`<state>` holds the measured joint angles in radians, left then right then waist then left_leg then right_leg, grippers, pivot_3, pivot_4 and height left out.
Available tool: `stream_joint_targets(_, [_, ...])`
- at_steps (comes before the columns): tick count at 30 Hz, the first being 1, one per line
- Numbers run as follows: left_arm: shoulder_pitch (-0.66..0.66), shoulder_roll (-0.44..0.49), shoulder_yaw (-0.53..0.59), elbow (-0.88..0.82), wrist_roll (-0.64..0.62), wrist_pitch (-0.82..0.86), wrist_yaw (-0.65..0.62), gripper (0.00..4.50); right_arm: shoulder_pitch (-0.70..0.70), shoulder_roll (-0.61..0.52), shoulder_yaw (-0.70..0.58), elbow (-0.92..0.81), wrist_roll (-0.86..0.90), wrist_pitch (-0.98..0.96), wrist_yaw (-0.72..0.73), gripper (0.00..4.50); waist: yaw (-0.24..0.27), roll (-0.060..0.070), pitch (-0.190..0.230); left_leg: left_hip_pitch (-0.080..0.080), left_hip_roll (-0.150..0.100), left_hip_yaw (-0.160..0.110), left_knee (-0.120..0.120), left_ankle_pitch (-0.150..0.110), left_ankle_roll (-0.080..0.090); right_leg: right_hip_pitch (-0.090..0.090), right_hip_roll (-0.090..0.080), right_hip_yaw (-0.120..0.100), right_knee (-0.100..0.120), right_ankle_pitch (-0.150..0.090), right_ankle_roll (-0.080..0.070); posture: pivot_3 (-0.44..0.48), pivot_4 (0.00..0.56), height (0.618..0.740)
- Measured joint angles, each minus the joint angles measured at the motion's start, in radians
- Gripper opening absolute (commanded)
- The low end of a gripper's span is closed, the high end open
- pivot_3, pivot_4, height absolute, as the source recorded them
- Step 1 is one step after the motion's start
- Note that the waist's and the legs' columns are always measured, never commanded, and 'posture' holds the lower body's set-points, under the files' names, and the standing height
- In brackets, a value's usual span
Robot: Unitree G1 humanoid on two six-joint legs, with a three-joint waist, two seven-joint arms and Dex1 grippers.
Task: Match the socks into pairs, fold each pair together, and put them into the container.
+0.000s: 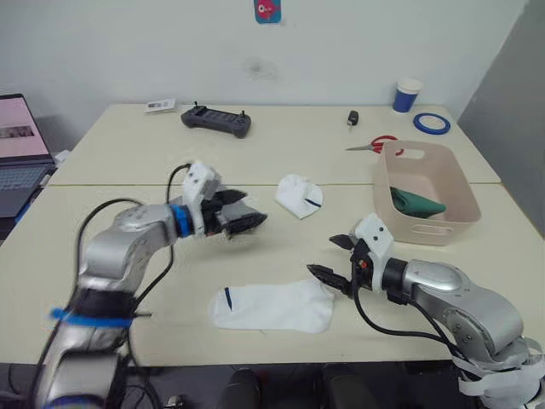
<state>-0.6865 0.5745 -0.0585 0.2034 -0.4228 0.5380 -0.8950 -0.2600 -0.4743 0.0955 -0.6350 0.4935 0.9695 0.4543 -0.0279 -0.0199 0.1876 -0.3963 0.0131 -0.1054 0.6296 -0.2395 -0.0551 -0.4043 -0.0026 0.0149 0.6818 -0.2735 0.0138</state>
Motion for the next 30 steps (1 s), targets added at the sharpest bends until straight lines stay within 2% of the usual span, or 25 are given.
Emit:
stream_joint_targets(7, [-0.374,-0.216,-0.064,0.694,0.207,-0.312,0.014,4.48,-0.023,0.045,-0.042,-0.026,-0.001,0.03,-0.103,4.5,-0.006,0.0,0.0,-0.001,-0.001,0.001,0.0,0.0,0.001,-0.001,0.0,0.001,-0.001,0.0,0.0,0.0,0.15,0.74])
stream_joint_targets(11, [-0.45,-0.283,-0.068,0.933,0.281,-0.396,0.013,4.48,-0.003,0.055,-0.044,-0.061,0.0,0.049,-0.134,4.5,-0.009,0.0,0.0,-0.002,-0.001,0.0,-0.001,-0.001,0.002,-0.001,0.0,0.0,-0.001,0.0,0.001,0.0,0.15,0.74])
stream_joint_targets(15, [-0.477,-0.32,-0.075,1.051,0.357,-0.442,0.011,4.48,0.014,0.061,-0.044,-0.089,0.002,0.07,-0.155,4.5,-0.009,0.0,0.0,-0.002,-0.001,0.0,0.0,-0.001,0.002,-0.001,0.0,0.0,0.0,0.0,0.001,0.0,0.15,0.74])
stream_joint_targets(18, [-0.481,-0.336,-0.076,1.088,0.4,-0.466,0.003,3.87,0.017,0.065,-0.044,-0.108,0.002,0.08,-0.17,4.5,-0.009,0.0,0.0,-0.002,-0.001,0.0,0.0,-0.001,0.001,-0.001,0.0,0.0,0.0,0.0,0.001,0.0,0.15,0.74])
stream_joint_targets(20, [-0.482,-0.339,-0.075,1.094,0.41,-0.476,-0.015,3.31,0.019,0.066,-0.045,-0.109,0.002,0.086,-0.174,4.5,-0.009,0.0,0.0,-0.002,-0.001,0.0,0.0,0.0,0.001,-0.001,0.0,0.0,0.0,0.0,0.001,0.0,0.15,0.74])
stream_joint_targets(30, [-0.478,-0.339,-0.028,1.091,0.421,-0.493,-0.105,0.06,0.034,0.065,-0.039,-0.108,-0.001,0.082,-0.175,4.5,-0.008,0.0,0.0,-0.002,-0.001,0.0,0.0,0.0,0.002,-0.001,0.0,0.0,0.0,0.0,0.002,0.0,0.15,0.74])
